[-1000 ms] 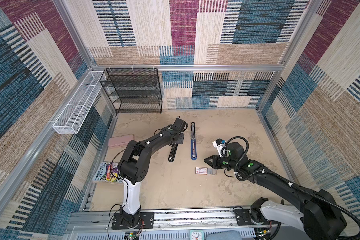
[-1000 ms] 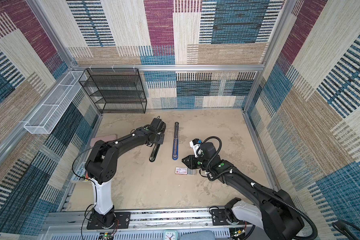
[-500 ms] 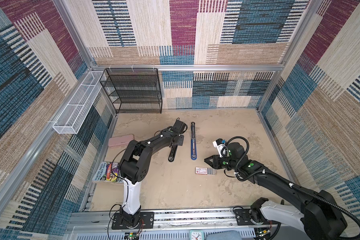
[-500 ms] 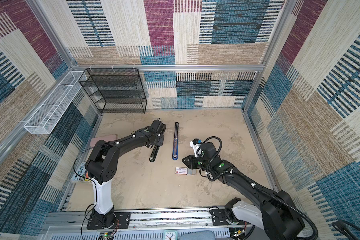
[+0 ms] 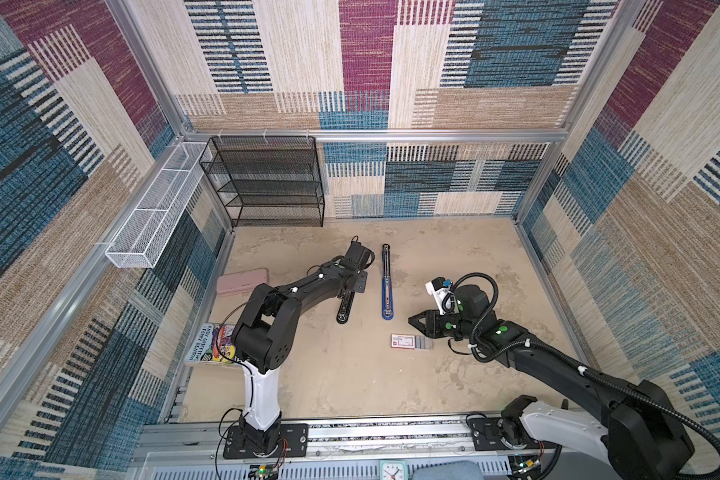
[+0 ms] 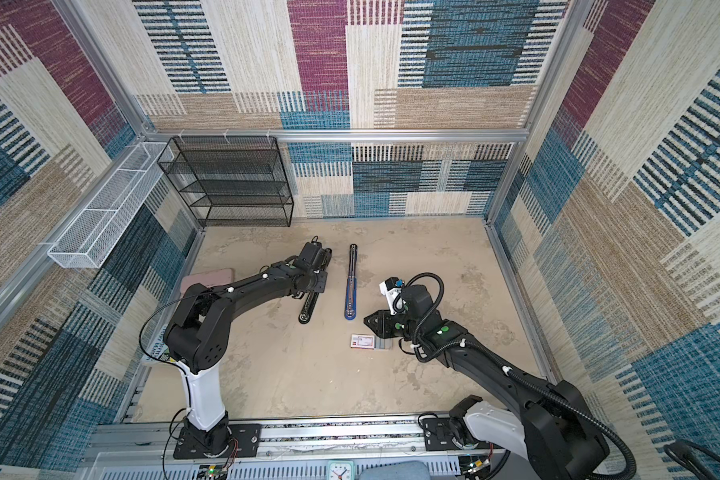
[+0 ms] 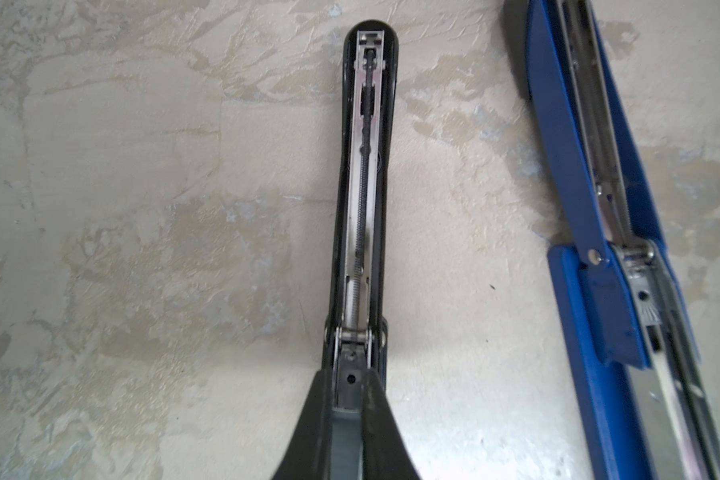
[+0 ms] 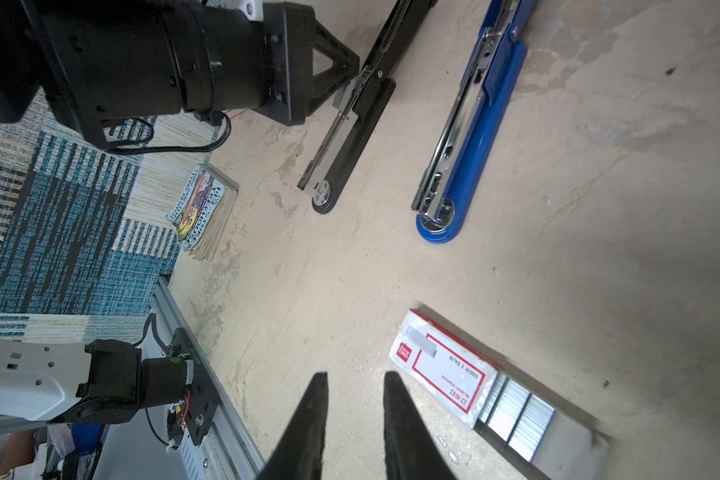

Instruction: Load the staples into the stapler

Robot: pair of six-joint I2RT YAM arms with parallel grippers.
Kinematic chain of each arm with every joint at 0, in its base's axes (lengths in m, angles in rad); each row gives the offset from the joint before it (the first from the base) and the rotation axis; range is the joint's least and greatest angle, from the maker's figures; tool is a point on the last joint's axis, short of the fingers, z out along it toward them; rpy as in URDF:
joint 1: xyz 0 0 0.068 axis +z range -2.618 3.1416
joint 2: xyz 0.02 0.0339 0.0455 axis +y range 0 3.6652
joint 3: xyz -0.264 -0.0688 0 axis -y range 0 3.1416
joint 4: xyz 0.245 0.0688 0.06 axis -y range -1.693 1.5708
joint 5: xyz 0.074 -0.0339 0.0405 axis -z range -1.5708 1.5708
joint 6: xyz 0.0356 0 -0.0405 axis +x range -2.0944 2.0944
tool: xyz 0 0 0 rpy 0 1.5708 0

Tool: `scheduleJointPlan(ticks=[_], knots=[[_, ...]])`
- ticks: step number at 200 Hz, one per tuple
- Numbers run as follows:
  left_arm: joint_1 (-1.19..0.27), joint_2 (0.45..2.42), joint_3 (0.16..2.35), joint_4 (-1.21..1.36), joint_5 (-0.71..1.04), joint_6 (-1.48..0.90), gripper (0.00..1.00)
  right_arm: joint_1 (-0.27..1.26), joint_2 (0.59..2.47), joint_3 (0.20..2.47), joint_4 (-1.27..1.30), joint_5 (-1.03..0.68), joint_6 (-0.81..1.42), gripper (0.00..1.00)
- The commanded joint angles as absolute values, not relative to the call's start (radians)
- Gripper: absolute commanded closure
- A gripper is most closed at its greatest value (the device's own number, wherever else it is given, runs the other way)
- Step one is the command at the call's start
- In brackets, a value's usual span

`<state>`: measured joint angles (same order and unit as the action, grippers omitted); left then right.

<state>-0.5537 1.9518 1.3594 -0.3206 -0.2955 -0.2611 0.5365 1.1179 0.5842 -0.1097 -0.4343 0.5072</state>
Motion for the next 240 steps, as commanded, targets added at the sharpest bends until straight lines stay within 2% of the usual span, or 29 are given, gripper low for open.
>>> scheduleJointPlan(ticks=[1, 240], knots=[[-0.56, 1.937, 1.339, -0.258, -0.318, -0.253, 1.0, 0.537, 1.12, 0.586, -0.102, -0.423, 0.508, 0.72], [-0.584, 1.925, 1.304, -0.154, -0.371, -0.193, 1.0, 0.537, 1.129, 0.584, -0.1, -0.425, 0.509, 0.73]])
